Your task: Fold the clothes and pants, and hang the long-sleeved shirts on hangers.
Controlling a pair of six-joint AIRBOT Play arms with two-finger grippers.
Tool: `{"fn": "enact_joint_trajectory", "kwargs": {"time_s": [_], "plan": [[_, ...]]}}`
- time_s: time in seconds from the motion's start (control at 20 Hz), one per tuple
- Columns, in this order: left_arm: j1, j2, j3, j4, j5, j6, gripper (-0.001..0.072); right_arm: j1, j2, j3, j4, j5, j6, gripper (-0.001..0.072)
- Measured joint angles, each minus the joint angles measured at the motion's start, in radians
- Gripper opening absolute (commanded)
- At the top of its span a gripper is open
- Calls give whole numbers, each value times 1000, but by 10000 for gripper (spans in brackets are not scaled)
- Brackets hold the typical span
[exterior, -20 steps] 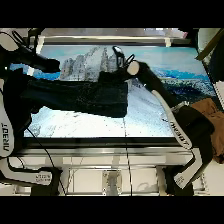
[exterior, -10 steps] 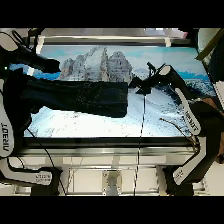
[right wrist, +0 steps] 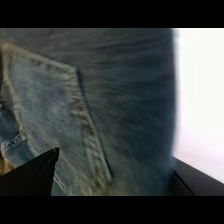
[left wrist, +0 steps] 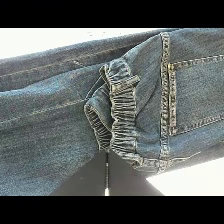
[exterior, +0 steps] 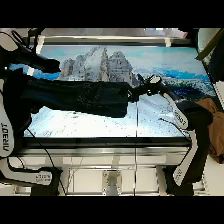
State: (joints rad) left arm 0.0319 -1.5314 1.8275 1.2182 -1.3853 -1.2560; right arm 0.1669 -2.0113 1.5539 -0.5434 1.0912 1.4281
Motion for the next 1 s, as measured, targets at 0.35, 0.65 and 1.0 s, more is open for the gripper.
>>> {"fn": "enact_joint_trajectory", "kwargs": {"time_s": [0.35, 0.65, 1.0], "plan": [[-2, 0, -1, 0, -11, -1, 12, 58, 31, 45, 25, 55, -42, 36], [-95, -16, -113, 1, -25, -31, 12, -32, 196, 55, -229, 290, 23, 36], [-407, -167, -288, 0, 162, -37, 12, -120, 411, 64, -308, 441, 97, 36]]}}
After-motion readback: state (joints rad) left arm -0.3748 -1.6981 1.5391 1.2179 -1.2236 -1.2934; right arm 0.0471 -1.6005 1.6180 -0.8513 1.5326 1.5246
